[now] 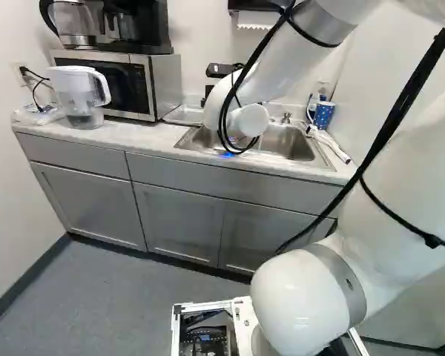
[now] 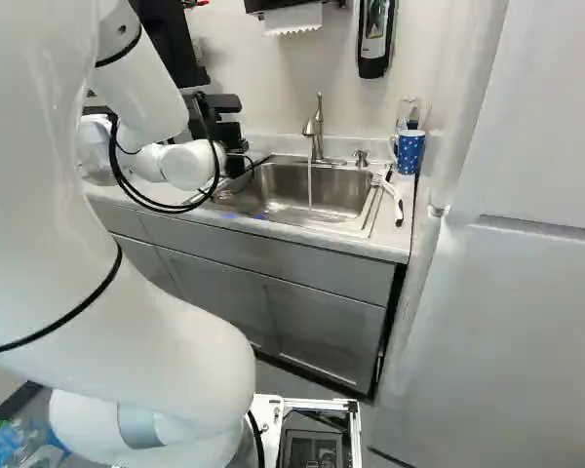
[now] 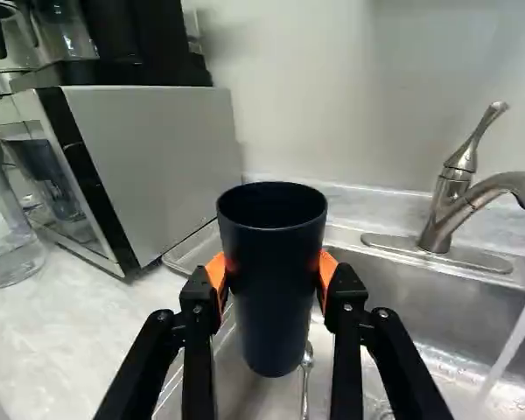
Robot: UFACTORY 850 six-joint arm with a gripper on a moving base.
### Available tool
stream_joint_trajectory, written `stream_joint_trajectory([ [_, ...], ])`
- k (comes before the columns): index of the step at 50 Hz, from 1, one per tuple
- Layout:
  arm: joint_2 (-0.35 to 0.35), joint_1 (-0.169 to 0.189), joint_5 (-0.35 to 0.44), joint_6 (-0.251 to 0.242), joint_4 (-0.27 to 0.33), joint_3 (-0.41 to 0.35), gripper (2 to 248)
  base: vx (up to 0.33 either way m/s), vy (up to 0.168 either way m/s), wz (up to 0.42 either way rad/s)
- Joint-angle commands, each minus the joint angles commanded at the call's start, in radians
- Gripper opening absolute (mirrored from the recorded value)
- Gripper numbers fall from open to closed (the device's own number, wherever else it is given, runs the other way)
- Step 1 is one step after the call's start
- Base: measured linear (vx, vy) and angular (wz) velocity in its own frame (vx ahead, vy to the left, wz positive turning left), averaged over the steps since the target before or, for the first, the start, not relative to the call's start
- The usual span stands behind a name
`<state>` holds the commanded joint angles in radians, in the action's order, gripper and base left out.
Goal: Rinse the cup and place it in the tray
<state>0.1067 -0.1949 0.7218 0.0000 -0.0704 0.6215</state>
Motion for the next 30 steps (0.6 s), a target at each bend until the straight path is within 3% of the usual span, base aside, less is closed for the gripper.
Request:
stream_joint_trajectory([
  [30,0.0,0.097,0.0,0.0,0.0,0.0,121,0.0,0.0,0.0],
])
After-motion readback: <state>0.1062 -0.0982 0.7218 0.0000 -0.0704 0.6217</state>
